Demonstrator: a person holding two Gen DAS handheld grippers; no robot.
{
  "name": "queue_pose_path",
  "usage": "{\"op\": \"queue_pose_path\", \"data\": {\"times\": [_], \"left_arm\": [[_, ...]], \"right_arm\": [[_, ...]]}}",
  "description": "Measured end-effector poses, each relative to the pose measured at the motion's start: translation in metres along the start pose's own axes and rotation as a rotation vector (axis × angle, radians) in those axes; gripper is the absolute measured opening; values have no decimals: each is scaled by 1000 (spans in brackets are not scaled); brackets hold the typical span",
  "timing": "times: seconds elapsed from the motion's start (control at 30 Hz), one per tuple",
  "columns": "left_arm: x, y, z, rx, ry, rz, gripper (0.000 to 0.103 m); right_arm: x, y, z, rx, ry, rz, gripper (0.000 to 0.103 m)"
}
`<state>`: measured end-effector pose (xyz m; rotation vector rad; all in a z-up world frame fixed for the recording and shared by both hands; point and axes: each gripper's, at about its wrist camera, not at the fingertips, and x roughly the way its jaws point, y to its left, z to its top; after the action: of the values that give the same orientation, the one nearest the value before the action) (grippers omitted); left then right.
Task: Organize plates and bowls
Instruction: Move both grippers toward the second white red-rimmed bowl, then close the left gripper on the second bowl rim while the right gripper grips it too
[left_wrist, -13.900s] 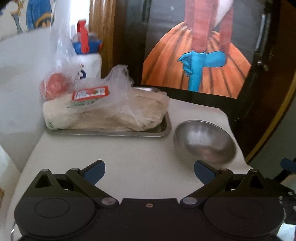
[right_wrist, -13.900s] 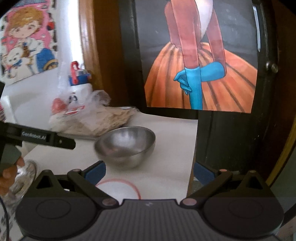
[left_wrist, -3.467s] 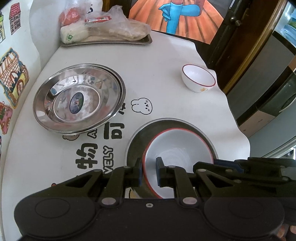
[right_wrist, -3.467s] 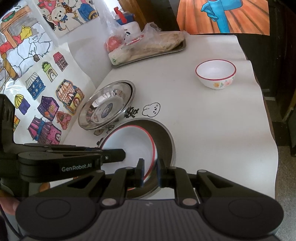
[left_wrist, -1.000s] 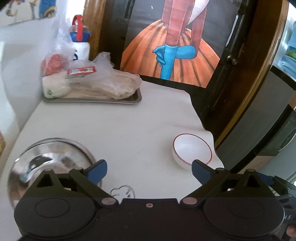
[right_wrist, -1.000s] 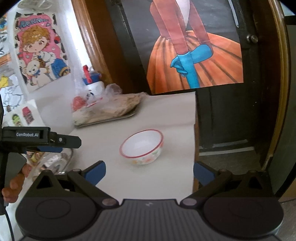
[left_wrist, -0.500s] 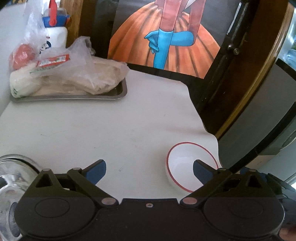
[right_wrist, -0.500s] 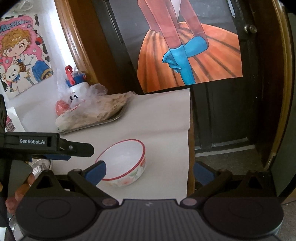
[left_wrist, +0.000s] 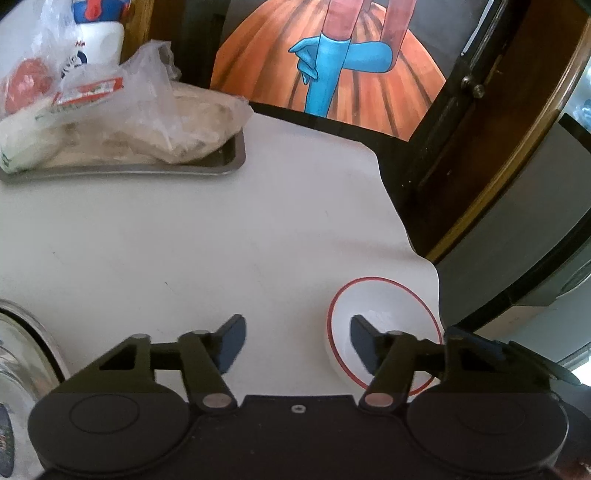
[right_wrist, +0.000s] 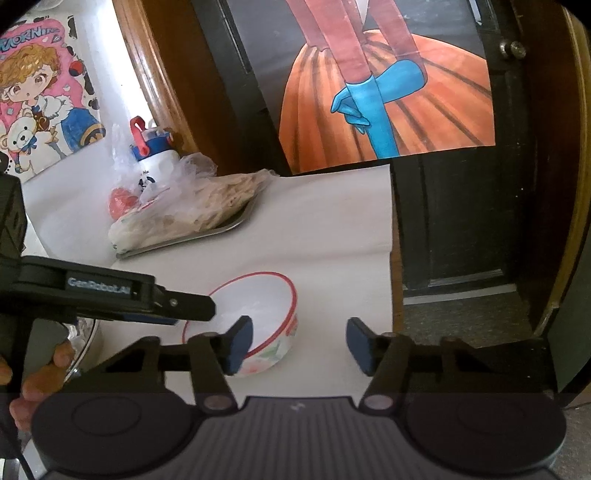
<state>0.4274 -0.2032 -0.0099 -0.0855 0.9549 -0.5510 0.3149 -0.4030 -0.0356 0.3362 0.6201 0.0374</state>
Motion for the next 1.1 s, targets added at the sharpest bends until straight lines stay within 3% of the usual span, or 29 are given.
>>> {"op": "queue_pose_path", "data": {"times": [0.23,0.37,0.63,1.1], "left_arm": [[7,-2,-1,-2,33,-22,36],[7,-1,-2,-23,40,-29,32],[9,-5,-3,-35,50,-57,15],[6,-9,-5,-64,55,-65,9]], "right_arm": [[5,6,3,11,24,23,40],[8,8,1,37,37,40,39],[10,10,0,55,38,30,34],[6,-1,-1,153,28,50,20]]}}
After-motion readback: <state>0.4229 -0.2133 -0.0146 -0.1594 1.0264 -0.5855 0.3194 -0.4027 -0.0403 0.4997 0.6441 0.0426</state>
